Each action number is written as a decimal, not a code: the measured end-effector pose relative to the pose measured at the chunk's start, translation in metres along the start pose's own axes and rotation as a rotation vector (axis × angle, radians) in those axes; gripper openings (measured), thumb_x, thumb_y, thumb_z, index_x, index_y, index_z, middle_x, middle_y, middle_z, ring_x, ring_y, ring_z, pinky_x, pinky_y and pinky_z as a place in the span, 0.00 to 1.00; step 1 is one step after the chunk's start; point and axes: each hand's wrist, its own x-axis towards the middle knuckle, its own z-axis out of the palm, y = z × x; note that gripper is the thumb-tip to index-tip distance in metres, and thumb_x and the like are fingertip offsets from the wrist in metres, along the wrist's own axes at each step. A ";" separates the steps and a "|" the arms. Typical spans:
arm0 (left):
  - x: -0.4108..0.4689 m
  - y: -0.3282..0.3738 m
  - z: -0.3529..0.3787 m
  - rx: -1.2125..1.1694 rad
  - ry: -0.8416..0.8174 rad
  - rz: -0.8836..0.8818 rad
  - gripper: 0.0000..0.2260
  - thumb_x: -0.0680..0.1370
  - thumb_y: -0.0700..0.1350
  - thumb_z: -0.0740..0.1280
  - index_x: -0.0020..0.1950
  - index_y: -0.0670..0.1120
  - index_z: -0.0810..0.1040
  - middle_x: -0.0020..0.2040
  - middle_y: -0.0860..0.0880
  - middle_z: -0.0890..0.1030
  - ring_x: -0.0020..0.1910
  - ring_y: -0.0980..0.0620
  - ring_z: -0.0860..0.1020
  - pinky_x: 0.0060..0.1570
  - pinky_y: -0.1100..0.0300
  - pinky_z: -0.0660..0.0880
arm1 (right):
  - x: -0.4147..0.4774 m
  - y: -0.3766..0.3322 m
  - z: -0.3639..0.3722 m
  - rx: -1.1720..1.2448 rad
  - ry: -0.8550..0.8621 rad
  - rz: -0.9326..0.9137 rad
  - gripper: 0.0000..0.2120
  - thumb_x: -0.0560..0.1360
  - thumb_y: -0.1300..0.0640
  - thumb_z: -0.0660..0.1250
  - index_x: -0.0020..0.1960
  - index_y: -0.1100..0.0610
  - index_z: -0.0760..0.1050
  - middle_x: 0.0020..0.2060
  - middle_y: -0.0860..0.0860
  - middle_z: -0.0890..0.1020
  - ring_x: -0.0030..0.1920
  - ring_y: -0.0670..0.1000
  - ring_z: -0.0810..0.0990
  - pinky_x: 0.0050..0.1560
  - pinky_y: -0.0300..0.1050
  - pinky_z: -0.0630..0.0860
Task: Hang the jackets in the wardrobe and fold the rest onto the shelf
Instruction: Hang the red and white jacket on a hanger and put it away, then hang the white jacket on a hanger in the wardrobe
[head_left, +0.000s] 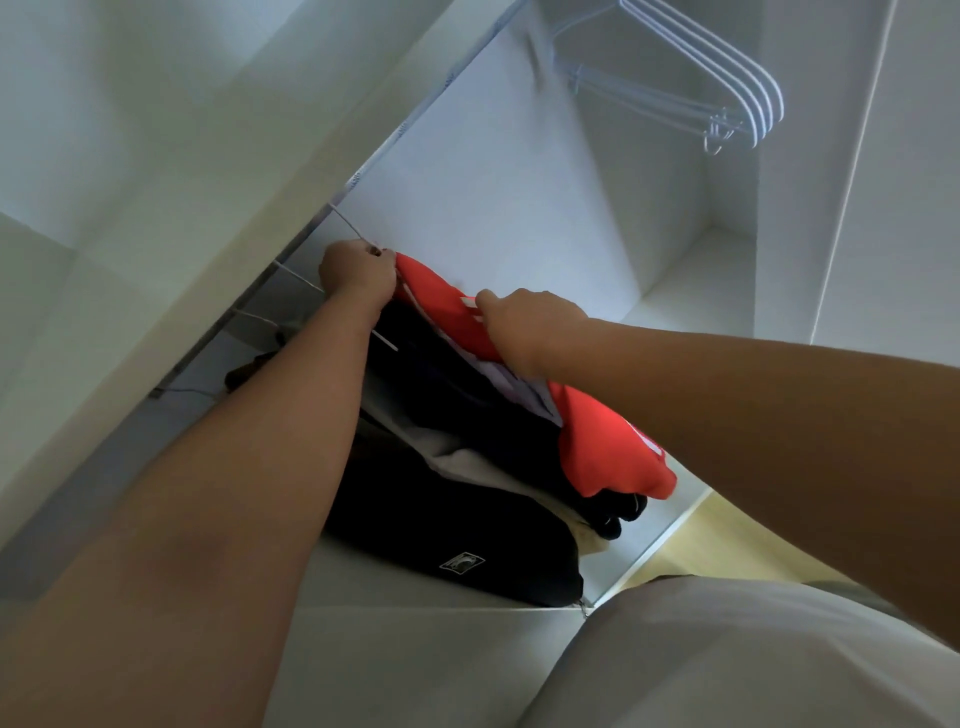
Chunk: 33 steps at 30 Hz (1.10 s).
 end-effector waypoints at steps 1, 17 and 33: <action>-0.005 0.002 -0.001 0.144 0.032 0.047 0.12 0.78 0.47 0.70 0.55 0.39 0.84 0.51 0.40 0.85 0.50 0.41 0.85 0.54 0.48 0.82 | -0.001 0.002 -0.001 -0.001 -0.019 -0.005 0.22 0.76 0.64 0.63 0.69 0.59 0.64 0.45 0.55 0.72 0.42 0.59 0.72 0.38 0.50 0.67; -0.167 0.143 0.077 0.099 -0.323 0.814 0.11 0.77 0.49 0.66 0.39 0.45 0.81 0.33 0.50 0.81 0.37 0.50 0.78 0.41 0.55 0.74 | -0.105 0.132 -0.048 0.348 0.527 0.505 0.16 0.83 0.49 0.56 0.45 0.56 0.75 0.36 0.52 0.79 0.39 0.59 0.77 0.39 0.48 0.74; -0.408 0.303 0.169 -0.167 -0.974 1.406 0.05 0.79 0.48 0.70 0.46 0.51 0.85 0.35 0.59 0.82 0.39 0.59 0.79 0.36 0.70 0.72 | -0.387 0.235 -0.108 0.459 1.050 1.105 0.13 0.82 0.47 0.61 0.42 0.45 0.80 0.37 0.39 0.85 0.40 0.41 0.83 0.46 0.43 0.80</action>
